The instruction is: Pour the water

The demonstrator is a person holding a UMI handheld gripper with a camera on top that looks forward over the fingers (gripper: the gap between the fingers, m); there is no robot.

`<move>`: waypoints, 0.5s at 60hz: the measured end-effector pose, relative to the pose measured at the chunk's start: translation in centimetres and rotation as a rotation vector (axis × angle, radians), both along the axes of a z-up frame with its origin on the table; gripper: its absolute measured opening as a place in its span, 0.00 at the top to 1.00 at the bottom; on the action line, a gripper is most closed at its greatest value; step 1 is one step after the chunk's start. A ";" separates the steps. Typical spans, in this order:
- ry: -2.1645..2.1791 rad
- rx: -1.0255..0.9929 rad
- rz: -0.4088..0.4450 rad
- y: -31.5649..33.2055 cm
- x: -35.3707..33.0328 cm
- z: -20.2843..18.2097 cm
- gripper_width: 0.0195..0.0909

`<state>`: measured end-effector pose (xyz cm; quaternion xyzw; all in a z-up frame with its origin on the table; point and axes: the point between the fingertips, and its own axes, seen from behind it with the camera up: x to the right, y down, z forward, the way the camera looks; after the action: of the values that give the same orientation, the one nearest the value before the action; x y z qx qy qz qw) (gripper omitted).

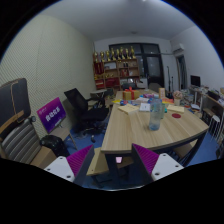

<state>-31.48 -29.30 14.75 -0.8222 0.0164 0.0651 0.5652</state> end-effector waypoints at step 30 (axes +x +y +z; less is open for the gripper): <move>-0.071 0.112 -0.094 7.4 9.8 -0.3 0.10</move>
<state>-21.63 -21.93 14.44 -0.7893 0.0311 0.0100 0.6131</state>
